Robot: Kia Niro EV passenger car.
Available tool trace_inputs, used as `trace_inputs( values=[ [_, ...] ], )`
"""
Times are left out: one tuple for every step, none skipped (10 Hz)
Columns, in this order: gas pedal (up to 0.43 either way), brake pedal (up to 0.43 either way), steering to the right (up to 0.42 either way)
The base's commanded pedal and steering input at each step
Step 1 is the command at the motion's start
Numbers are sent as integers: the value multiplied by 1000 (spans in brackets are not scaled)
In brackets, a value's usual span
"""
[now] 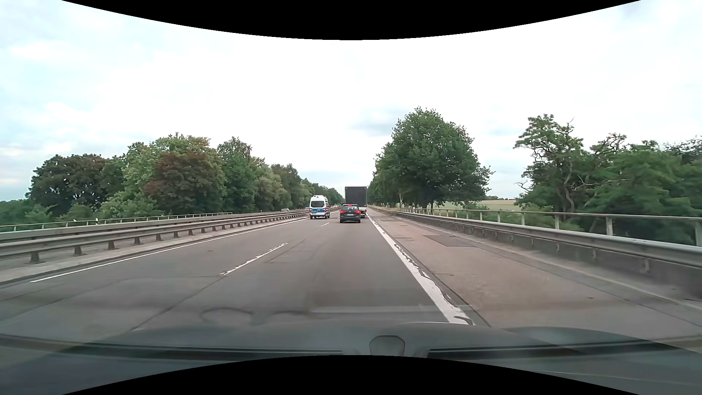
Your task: Follow the waypoints while adhering to traffic rules and regulations
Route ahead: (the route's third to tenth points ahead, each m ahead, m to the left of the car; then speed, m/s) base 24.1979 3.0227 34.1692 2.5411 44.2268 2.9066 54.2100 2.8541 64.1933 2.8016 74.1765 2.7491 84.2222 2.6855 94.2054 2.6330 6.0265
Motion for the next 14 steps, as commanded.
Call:
trace_inputs(
  values=[
    [20, 0, -4],
    [20, 0, -3],
    [28, 0, -4],
    [28, 0, -3],
    [47, 0, -3],
    [47, 0, -3],
    [47, 0, -3],
    [47, 0, -3],
    [59, 0, -3],
    [59, 0, -4],
    [59, 0, -4],
    [59, 0, -4],
    [67, 0, -4],
    [67, 0, -4]
  ],
)
